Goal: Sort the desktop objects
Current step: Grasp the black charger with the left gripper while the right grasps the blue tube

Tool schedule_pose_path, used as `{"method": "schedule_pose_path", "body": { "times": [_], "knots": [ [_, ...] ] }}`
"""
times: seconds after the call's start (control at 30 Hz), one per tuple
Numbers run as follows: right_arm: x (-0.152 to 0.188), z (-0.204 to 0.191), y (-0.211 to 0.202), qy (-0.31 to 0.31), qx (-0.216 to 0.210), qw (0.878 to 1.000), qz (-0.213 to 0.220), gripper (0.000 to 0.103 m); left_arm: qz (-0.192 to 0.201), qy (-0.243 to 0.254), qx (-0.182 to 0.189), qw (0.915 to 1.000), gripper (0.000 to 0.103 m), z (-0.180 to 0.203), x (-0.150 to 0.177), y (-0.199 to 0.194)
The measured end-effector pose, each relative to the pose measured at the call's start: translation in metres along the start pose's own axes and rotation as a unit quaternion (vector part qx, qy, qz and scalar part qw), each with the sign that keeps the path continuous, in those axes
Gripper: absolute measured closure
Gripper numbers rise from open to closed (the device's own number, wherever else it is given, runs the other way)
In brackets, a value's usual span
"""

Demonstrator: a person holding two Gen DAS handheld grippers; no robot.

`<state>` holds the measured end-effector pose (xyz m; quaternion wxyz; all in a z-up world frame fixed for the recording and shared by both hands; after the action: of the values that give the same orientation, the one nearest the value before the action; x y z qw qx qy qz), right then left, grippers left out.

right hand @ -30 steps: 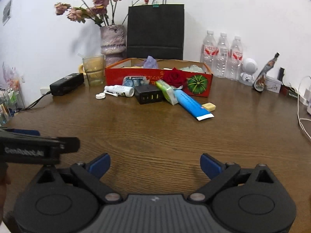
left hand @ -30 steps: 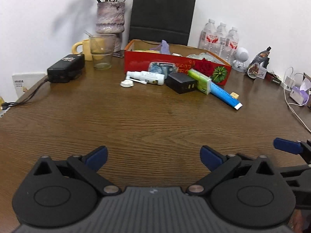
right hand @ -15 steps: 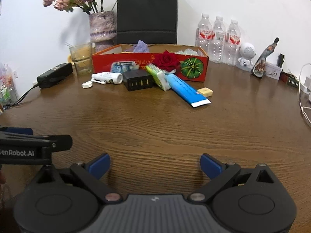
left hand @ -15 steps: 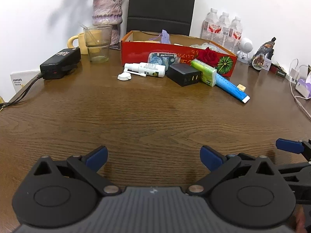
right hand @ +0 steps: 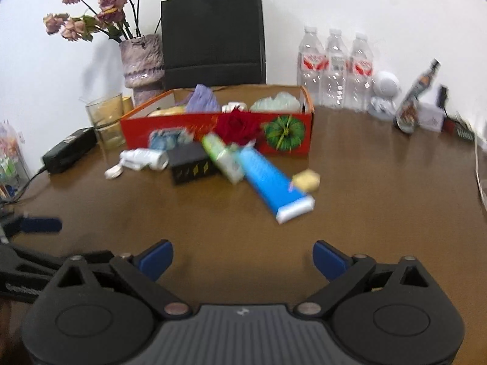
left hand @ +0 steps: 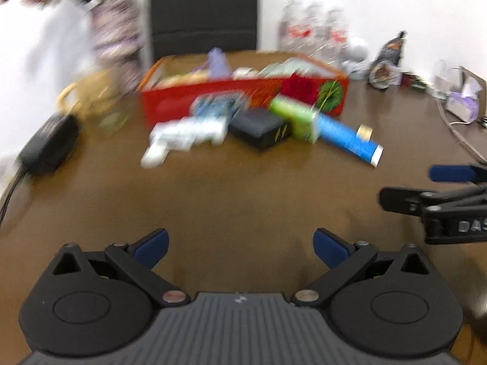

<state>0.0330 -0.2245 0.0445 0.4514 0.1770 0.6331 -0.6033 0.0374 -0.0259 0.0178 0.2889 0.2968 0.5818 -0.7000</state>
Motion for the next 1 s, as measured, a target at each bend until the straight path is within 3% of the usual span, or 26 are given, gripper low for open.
{"method": "schedule_pose_path", "body": {
  "times": [0.1,0.17,0.23,0.33,0.47,0.5,0.67,0.87,1.0],
  "knots": [
    [-0.029,0.019,0.035,-0.030,-0.016,0.999,0.008,0.025,0.008,0.059,0.025,0.9979,0.000,0.013,-0.033,0.037],
    [-0.043,0.029,0.064,-0.042,-0.037,0.998,-0.018,0.034,0.003,0.094,0.033,0.9950,0.000,0.020,-0.050,0.064],
    [-0.052,0.035,0.086,-0.051,-0.048,0.997,-0.041,0.048,0.003,0.100,0.030,0.9946,0.001,0.022,-0.063,0.085],
    [-0.060,0.040,0.104,-0.061,-0.046,0.996,-0.055,0.056,-0.005,0.092,0.042,0.9949,0.007,0.021,-0.079,0.105],
    [-0.061,0.046,0.120,-0.053,-0.063,0.994,-0.068,0.063,-0.030,0.131,0.056,0.9894,0.036,0.027,-0.077,0.115],
    [-0.061,0.048,0.120,-0.046,-0.069,0.994,-0.063,0.063,-0.036,0.127,0.055,0.9898,0.038,0.027,-0.076,0.116],
    [-0.047,0.037,0.093,-0.042,-0.071,0.994,-0.074,0.068,-0.038,0.103,0.052,0.9926,0.046,0.025,-0.054,0.089],
    [0.008,0.009,0.019,-0.040,-0.060,0.995,-0.063,0.068,-0.031,0.070,0.026,0.9967,0.046,0.010,0.004,0.013],
    [0.024,0.001,-0.008,-0.038,-0.070,0.995,-0.060,0.067,-0.024,0.030,0.023,0.9990,0.043,0.008,0.029,-0.019]
  ]
}}
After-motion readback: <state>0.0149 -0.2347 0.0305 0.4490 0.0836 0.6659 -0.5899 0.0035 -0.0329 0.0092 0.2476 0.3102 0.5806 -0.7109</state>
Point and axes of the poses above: each gripper's, at about its wrist camera, not at the fingertips, and y roughly the way its jaws point, z to its right, x to its underside, the point moved 1 cm from there along y, roughly the way its jaws point, and after that the axes turned 14 degrees about -y, right-handed, at the moved point
